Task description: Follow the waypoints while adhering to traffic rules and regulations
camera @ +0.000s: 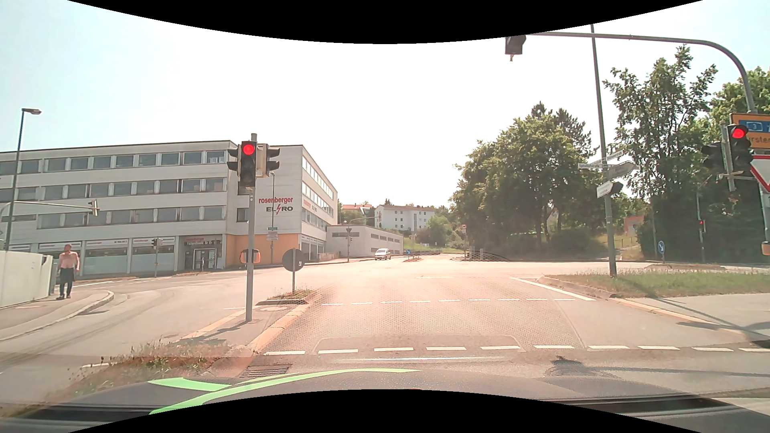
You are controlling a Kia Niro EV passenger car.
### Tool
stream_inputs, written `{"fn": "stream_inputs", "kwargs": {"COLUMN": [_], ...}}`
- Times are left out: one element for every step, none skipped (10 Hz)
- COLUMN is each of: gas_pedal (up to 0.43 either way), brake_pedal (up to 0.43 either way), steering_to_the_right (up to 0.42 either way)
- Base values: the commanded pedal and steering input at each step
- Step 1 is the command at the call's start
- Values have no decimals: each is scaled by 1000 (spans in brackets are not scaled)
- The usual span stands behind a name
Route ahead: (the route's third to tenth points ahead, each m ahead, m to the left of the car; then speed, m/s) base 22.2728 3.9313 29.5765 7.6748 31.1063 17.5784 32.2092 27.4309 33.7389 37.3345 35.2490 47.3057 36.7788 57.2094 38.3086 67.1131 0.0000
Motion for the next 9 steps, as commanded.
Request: {"fn": "stream_inputs", "kwargs": {"gas_pedal": [0,0,0,0,0,0,0,0,0], "brake_pedal": [372,372,372,372,372,372,372,372,372], "steering_to_the_right": [-8,-8,-8,-8,-8,-8,-8,-8,-8]}}
